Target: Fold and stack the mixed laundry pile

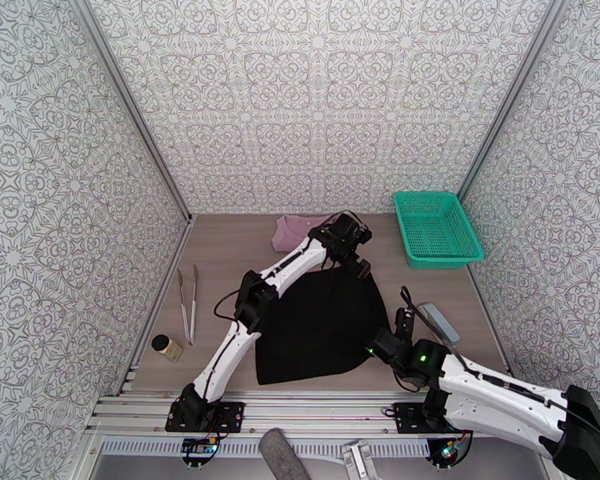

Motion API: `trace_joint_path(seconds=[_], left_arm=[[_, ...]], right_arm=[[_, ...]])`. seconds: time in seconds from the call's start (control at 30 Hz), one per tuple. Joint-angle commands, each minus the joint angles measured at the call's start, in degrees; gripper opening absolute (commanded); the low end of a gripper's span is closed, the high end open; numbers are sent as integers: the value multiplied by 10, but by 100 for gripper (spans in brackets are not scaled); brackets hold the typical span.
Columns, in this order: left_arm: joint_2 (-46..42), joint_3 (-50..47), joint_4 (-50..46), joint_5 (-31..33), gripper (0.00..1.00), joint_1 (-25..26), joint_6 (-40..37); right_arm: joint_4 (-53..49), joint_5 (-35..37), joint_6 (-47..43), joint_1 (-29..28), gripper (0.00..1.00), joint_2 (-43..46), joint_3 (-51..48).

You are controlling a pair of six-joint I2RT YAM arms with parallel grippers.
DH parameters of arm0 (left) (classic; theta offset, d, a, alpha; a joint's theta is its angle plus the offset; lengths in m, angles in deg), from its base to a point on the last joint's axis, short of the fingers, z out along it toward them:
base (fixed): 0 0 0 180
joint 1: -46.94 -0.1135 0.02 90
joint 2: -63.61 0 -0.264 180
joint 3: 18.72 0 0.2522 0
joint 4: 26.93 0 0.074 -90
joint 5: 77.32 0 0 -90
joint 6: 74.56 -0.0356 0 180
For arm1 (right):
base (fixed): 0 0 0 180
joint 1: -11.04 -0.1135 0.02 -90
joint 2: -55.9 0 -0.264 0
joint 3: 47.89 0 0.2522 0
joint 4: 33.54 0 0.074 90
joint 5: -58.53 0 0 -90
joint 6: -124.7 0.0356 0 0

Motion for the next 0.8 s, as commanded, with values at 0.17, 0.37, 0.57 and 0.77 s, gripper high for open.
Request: trace_joint_path(seconds=[0.17,0.37,0.57,0.77], left_arm=[[-236,-89,67,-1,99,-11,27],[-445,-379,148,29,100,-45,91],[-624,-644,198,47,100,-58,144],[-747,-786,201,80,100,-46,194]], right_arm=[[86,-127,-297,141,48,-44,121],[173,-289,-446,257,53,-182,232],[239,-384,-493,334,52,-369,335],[240,-377,-501,351,50,-487,400]])
